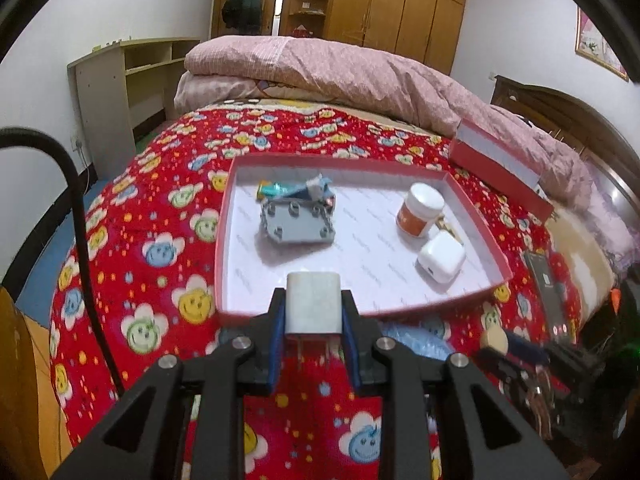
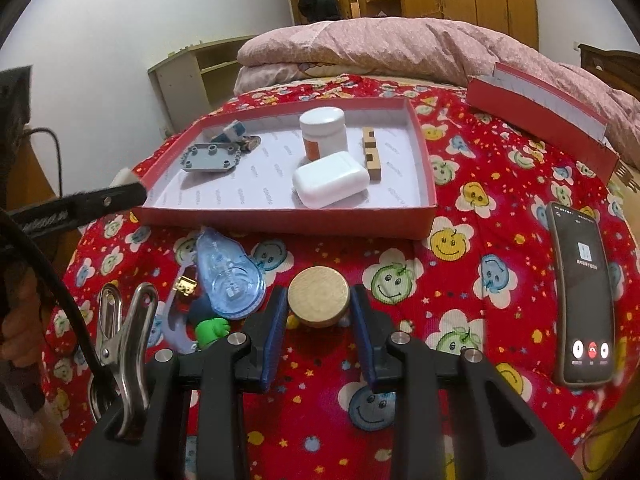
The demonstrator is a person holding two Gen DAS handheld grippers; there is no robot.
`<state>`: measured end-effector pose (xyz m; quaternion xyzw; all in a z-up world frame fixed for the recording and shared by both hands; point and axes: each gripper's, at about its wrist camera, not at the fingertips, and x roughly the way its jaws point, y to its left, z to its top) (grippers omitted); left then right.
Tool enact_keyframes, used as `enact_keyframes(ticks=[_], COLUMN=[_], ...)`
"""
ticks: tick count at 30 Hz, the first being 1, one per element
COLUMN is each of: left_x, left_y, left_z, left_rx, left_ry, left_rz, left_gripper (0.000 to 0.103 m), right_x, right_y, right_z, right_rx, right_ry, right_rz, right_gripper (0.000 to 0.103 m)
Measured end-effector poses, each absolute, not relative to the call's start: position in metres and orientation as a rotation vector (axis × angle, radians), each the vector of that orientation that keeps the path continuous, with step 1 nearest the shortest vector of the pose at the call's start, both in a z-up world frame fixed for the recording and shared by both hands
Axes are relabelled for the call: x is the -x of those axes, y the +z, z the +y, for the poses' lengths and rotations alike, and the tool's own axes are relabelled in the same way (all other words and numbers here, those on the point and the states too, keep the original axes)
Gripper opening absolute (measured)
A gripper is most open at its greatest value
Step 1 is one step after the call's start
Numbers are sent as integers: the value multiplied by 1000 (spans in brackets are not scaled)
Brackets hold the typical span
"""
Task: Organize rigid objects
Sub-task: 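Carry the plug with left gripper while right carries the wooden disc into the tray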
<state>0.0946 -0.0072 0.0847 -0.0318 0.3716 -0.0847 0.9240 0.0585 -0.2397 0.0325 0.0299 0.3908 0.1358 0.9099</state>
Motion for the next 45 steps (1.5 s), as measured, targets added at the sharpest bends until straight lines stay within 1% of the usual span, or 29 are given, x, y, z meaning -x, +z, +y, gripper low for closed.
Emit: enact_keyframes(ticks=[9,22,27,36,45], left_x=[-132,-152,-160,-167,-171], left_y=[85,55,46,43,45], left_z=[-10,-18,-18,-23,-23], left_rx=[71,38,33,-3,-2], left_ry=[-162,-140,-128,-120,-106], left_rz=[781,843,857,852,866], left_gripper=[26,26,26,26,26], right_x=[-57,-65,-72,-112,-167], right_y=[40,41,49,63,59], right_z=[-244,-250,-252,-258,-258], right_rx=[-79,-82,-63,-38,0], right_ry=[281,264,250,210,171], right_rz=[803,813,797,773,788], right_gripper=[32,32,32,32,32])
